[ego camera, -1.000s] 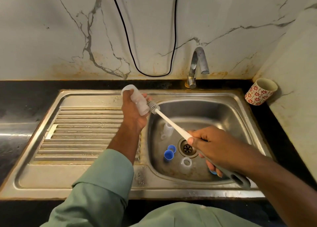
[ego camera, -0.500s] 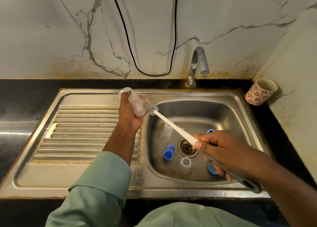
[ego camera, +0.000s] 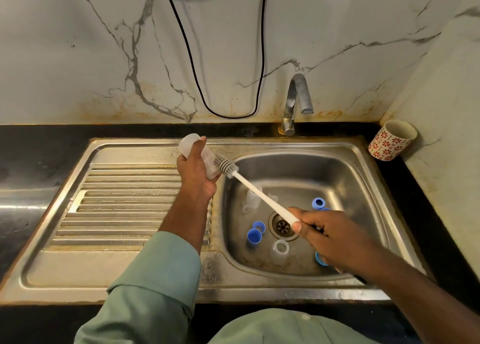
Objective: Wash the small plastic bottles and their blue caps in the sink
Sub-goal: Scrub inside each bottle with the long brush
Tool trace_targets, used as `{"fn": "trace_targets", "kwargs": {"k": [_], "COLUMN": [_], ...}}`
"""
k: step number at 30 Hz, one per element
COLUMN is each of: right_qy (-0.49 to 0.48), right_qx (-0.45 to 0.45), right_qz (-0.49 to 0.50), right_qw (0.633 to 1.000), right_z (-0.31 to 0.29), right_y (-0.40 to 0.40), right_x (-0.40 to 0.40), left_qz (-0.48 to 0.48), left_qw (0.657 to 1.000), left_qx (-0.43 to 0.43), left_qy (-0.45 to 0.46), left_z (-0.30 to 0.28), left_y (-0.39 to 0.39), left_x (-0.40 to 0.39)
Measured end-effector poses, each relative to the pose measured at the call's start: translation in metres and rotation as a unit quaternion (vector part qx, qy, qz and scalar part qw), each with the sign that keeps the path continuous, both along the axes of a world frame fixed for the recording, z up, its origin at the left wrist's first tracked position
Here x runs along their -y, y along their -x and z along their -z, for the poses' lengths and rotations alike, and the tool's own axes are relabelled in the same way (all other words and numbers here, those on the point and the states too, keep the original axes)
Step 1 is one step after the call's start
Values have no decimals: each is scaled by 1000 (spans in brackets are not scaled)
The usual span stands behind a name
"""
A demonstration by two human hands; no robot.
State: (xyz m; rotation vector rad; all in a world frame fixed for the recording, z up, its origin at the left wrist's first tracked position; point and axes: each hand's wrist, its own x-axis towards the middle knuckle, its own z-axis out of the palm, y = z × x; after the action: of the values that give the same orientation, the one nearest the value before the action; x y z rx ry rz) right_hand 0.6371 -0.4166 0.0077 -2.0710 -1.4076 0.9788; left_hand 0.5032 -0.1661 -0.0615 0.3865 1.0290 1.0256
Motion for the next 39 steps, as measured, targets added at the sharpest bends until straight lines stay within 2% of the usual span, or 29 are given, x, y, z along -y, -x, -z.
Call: {"fn": "trace_targets", "kwargs": {"k": [15,20,22,39], "right_qy": [-38,-66,-75,-64], "right_qx": [39,24,7,-18], "right_qz": [-5,-23,11,7], "right_qw": [998,997,997,998], "right_z": [17,12,12,12], "right_y": [-3,1,2,4], "right_x": [-2,-4,-3,-8], "left_qz": [-24,-34,-36,-63], "left_qw": [1000,999,999,998], "left_qx": [-5,-2,4,13], "left_qy": [-7,-8,-6,14], "left_z": [-13,-16,-19,-22], "left_y": [-1,-3,-2,-1], "left_x": [6,9,10,6]}}
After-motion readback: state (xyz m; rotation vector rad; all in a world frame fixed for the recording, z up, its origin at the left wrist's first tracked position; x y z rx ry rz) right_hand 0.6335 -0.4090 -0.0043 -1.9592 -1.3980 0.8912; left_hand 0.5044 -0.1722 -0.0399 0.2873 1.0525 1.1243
